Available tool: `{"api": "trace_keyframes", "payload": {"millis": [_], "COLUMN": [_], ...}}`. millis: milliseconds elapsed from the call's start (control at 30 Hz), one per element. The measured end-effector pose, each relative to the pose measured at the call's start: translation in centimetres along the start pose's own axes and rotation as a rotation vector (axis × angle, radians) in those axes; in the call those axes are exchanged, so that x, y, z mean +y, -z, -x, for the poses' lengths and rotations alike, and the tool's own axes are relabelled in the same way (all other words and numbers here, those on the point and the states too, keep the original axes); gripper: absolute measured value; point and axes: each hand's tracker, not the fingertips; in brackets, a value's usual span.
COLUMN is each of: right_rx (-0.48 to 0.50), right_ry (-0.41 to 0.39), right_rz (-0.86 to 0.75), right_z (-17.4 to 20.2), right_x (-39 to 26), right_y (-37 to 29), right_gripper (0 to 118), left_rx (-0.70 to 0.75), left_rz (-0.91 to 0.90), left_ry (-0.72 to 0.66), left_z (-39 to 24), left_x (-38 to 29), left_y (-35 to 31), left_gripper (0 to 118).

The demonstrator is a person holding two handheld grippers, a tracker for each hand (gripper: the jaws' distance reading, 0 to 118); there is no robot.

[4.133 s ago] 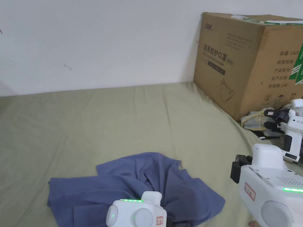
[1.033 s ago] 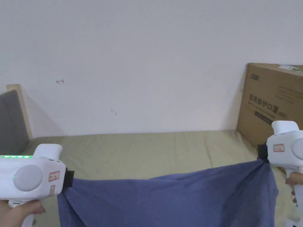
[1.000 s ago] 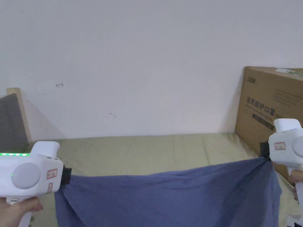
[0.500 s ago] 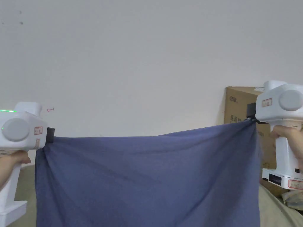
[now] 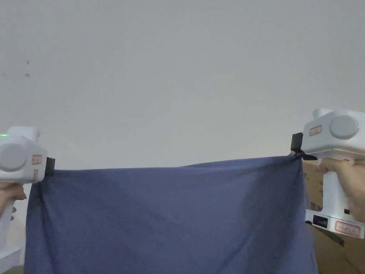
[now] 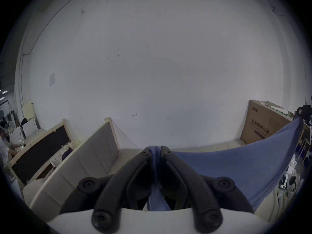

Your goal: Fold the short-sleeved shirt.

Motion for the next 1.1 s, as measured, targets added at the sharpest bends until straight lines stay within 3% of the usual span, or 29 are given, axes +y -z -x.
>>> {"api": "trace_keyframes", "payload": {"millis": [133,200,300,400,600,800,900,967,1100], "right_rx": [-0.027,0.002,-0.013,0.011,-0.039,-0.138,-0.150,-0.133,-0.148], "right_ry": [-0.073,-0.059,-0.117,-0.102,-0.133,-0.202,-0.214,-0.272,-0.247], "right_rz": [-0.053,-0.057,-0.066,-0.006,0.261,0.563,0.628,0.709,0.726], "right_z": [2.3,3.0,3.6,2.9,0.7,-1.4,-2.6,-3.5,-5.3], "right_x": [3.1,3.4,2.4,-0.8,-13.3,-29.1,-34.9,-38.1,-40.4], "right_y": [2.6,3.7,5.5,8.7,18.4,27.8,29.2,29.8,28.5], "right_gripper": [3,3,3,3,3,3,3,3,3], "left_rx": [0.054,0.098,0.122,0.133,0.111,0.099,0.095,0.051,0.068], "left_rz": [-0.088,-0.123,-0.177,-0.144,0.098,0.391,0.558,0.586,0.613], "left_ry": [0.023,0.041,0.057,0.046,0.046,0.057,0.028,-0.018,0.028], "left_z": [0.1,-0.4,-0.5,-0.7,-2.1,-4.4,-4.4,-4.2,-3.8], "left_x": [3.7,4.4,3.7,1.0,-11.0,-27.0,-33.2,-36.6,-39.4], "left_y": [4.0,5.2,6.5,8.8,17.7,26.1,28.9,29.1,28.2], "left_gripper": [7,7,7,7,7,7,7,7,7]}}
